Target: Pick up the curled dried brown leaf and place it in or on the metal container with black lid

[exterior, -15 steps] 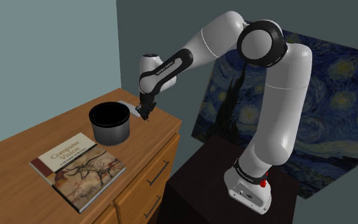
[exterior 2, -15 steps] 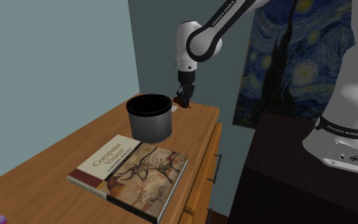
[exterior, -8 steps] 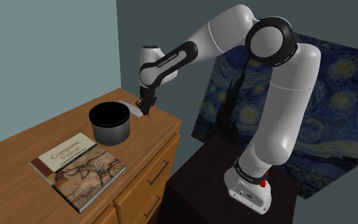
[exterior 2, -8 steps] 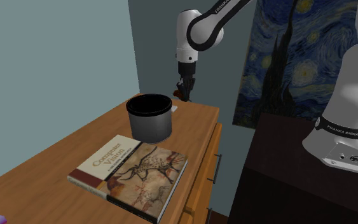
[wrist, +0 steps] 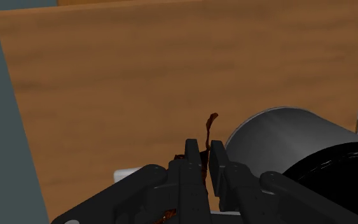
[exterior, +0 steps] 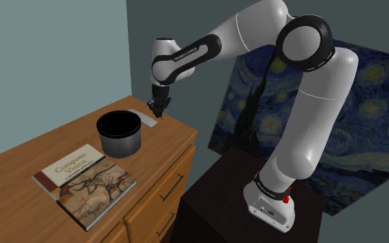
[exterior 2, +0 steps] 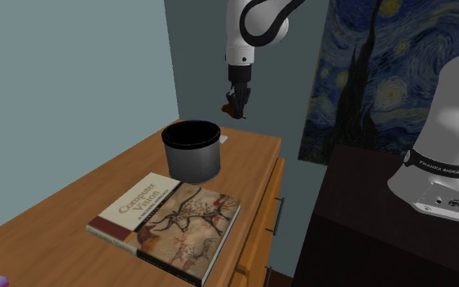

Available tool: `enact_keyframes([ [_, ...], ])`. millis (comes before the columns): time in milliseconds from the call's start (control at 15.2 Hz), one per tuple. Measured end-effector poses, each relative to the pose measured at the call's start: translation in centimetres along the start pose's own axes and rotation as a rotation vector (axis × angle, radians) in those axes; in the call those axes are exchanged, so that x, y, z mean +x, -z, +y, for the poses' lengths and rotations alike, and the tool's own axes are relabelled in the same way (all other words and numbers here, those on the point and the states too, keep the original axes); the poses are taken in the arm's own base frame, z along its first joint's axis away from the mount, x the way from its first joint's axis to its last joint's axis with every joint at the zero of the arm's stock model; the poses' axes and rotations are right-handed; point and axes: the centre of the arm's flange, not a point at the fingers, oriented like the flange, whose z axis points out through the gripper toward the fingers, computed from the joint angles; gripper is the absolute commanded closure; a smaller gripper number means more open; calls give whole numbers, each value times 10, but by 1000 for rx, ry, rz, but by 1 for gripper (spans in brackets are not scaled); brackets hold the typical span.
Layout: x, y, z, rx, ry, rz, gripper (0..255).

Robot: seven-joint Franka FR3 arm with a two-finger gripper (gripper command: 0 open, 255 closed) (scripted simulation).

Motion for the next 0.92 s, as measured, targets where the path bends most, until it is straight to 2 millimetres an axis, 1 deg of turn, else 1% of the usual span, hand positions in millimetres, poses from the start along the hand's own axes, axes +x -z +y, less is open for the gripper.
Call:
enact_keyframes([
  [792,-3,62,-3,0,0,0,255],
  [924,6,65,-18,0,0,0,255],
])
